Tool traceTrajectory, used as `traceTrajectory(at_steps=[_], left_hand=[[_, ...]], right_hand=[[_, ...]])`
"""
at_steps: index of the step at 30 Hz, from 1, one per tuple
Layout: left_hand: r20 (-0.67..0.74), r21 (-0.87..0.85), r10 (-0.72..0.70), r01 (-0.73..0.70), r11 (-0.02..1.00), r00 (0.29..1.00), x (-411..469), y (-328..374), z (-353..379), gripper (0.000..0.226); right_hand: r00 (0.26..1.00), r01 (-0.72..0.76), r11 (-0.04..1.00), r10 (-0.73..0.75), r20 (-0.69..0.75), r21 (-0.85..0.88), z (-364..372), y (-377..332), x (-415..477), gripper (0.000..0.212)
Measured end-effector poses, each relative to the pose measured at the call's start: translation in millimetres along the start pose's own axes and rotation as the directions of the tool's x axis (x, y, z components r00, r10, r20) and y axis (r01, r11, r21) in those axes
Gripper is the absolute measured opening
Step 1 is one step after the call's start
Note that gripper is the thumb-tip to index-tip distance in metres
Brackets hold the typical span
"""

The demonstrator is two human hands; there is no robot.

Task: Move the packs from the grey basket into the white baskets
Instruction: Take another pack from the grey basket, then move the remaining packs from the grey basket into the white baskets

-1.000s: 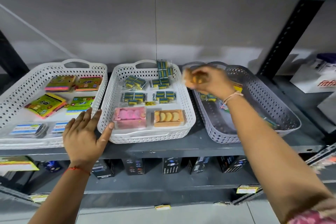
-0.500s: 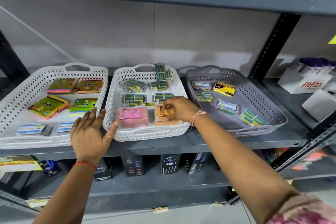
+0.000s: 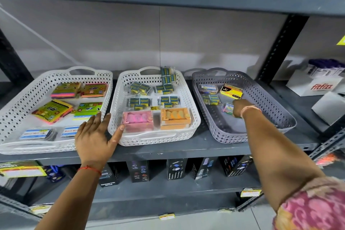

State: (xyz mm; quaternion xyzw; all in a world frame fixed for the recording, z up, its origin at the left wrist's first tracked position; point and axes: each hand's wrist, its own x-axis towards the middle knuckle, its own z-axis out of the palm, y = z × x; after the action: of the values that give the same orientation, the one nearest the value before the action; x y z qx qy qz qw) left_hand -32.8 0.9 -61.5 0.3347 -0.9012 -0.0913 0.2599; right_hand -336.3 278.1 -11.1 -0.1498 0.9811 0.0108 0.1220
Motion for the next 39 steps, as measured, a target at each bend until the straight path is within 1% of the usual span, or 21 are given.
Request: traceTrajectory(at_steps=[3, 6, 10, 13, 15, 17, 19, 21, 23, 27, 31, 33, 35, 36, 38, 39], left_hand=[[-0.01, 0.007, 0.006, -0.006, 1.0, 1.0, 0, 0, 0, 0.087], [-0.011, 0.005, 0.0, 0.0, 1.0, 1.0, 0, 2, -1, 0.089], [0.007, 0.003, -0.006, 0.006, 1.0, 1.0, -1, 3, -5, 0.093], [0.018, 0.006, 0.021, -0.021, 1.0, 1.0, -3, -3, -11, 0.095], [-0.009, 0.004, 0.017, -0.017, 1.0, 1.0, -3, -14, -18, 0.093], [-0.068, -0.003, -0.042, 0.042, 0.999, 0.997, -5, -37, -29, 0.085], [-0.128, -0.032, -0.133, 0.13, 0.991, 0.983, -8, -72, -45, 0.079], [-0.172, -0.056, -0.229, 0.223, 0.973, 0.958, -9, -111, -61, 0.078], [-0.164, -0.063, -0.299, 0.293, 0.954, 0.94, -8, -149, -76, 0.078], [-0.056, -0.094, -0.392, 0.386, 0.918, 0.918, -1, -204, -95, 0.06], [0.092, -0.144, -0.455, 0.464, 0.874, 0.886, 8, -228, -104, 0.052], [0.129, -0.186, -0.482, 0.499, 0.847, 0.867, 10, -231, -104, 0.051], [0.136, -0.247, -0.472, 0.491, 0.836, 0.871, 8, -231, -102, 0.049], [0.127, -0.287, -0.456, 0.473, 0.833, 0.881, 6, -232, -101, 0.048], [0.093, -0.334, -0.417, 0.423, 0.842, 0.904, 3, -230, -99, 0.046], [0.077, -0.341, -0.396, 0.397, 0.852, 0.915, 3, -229, -99, 0.045]], right_hand=[[0.999, -0.018, 1.0, 0.019, -0.047, 0.023, 1, 3, 4, 0.037], [0.997, -0.025, 0.996, 0.031, -0.07, 0.089, -3, 4, 8, 0.044], [0.977, 0.002, 0.989, 0.028, -0.21, 0.145, -22, -8, -3, 0.039], [0.939, 0.056, 0.986, 0.001, -0.343, 0.158, -33, -32, -16, 0.037], [0.898, 0.114, 0.984, -0.043, -0.438, 0.138, -35, -52, -26, 0.036], [0.853, 0.194, 0.973, -0.105, -0.512, 0.124, -34, -76, -36, 0.036], [0.833, 0.283, 0.945, -0.159, -0.531, 0.161, -34, -105, -44, 0.036], [0.828, 0.375, 0.897, -0.211, -0.519, 0.233, -35, -135, -50, 0.037], [0.807, 0.478, 0.836, -0.297, -0.511, 0.269, -33, -170, -56, 0.039], [0.8, 0.581, 0.715, -0.414, -0.435, 0.389, -24, -246, -71, 0.044], [0.749, 0.663, 0.604, -0.552, -0.368, 0.443, -14, -328, -90, 0.044], [0.714, 0.688, 0.545, -0.627, -0.312, 0.48, -5, -366, -101, 0.042], [0.657, 0.724, 0.491, -0.705, -0.267, 0.484, 7, -397, -114, 0.043], [0.625, 0.744, 0.472, -0.742, -0.243, 0.472, 15, -412, -120, 0.047], [0.583, 0.761, 0.459, -0.794, -0.173, 0.458, 28, -436, -134, 0.056], [0.564, 0.772, 0.455, -0.813, -0.148, 0.443, 33, -444, -140, 0.056]])
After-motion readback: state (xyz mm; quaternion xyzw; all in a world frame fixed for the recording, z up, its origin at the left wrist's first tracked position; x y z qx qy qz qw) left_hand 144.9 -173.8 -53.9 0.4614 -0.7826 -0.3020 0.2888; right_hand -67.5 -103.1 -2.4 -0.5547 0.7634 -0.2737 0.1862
